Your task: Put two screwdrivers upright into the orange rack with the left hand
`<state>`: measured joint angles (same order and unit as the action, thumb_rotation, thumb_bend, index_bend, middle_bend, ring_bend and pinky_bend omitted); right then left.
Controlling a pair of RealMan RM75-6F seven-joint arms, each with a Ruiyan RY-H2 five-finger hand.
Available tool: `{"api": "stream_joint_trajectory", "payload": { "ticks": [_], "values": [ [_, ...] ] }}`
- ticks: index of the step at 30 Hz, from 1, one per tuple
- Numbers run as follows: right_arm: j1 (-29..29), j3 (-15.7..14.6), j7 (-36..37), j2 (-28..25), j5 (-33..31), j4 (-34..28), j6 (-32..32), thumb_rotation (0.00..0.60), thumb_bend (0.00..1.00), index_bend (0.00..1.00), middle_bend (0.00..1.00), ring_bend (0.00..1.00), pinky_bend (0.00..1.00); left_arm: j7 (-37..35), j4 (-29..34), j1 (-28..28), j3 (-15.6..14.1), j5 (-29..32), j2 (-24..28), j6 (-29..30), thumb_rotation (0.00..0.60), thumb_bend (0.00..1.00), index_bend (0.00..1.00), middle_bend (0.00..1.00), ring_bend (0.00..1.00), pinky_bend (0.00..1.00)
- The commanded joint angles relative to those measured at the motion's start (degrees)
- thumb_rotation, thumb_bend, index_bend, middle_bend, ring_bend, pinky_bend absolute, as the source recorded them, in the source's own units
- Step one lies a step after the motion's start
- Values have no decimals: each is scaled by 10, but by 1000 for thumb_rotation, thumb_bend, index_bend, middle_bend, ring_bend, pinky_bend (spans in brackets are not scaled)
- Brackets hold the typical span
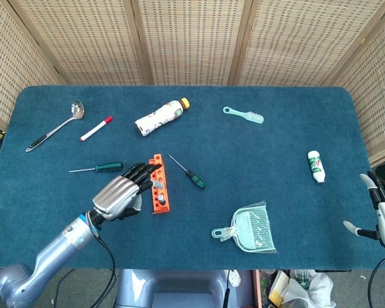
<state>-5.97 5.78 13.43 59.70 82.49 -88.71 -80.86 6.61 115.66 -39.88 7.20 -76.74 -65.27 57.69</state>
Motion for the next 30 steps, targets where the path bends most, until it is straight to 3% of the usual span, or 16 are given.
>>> {"api": "stream_joint_trajectory", "payload": {
  "ticks": [1,3,5,9,14,16,26,30],
  "values": [
    [0,0,0,0,1,-1,0,600,0,0,0,0,0,11,-2,18,8,-7,24,34,600,339,152,0,0,0],
    [0,-1,0,0,2,-1,-1,600,0,0,0,0,0,60,-10,24,9,23,33,46,600,77,132,0,0,0],
    [0,-1,0,0,3,-2,-1,600,0,0,0,0,0,104,-16,26,9,55,32,53,600,3,125,0,0,0],
    [0,-1,0,0,3,-2,-2,600,0,0,0,0,0,191,-50,23,10,154,10,64,600,0,125,0,0,0],
    [-1,0,0,4,3,3,-2,600,0,0,0,0,0,195,-115,14,17,244,-28,41,600,0,186,0,0,0],
    [-4,2,-4,7,-1,7,4,600,0,0,0,0,0,183,-184,8,19,281,-61,20,600,0,225,0,0,0],
    [-8,5,-19,16,-12,12,10,600,0,0,0,0,0,89,-357,-4,35,275,-153,-43,600,0,330,0,0,0],
    [-9,8,-25,18,-18,13,11,600,0,0,0,0,0,65,-398,-10,35,270,-176,-72,600,4,373,0,0,0]
  ]
}}
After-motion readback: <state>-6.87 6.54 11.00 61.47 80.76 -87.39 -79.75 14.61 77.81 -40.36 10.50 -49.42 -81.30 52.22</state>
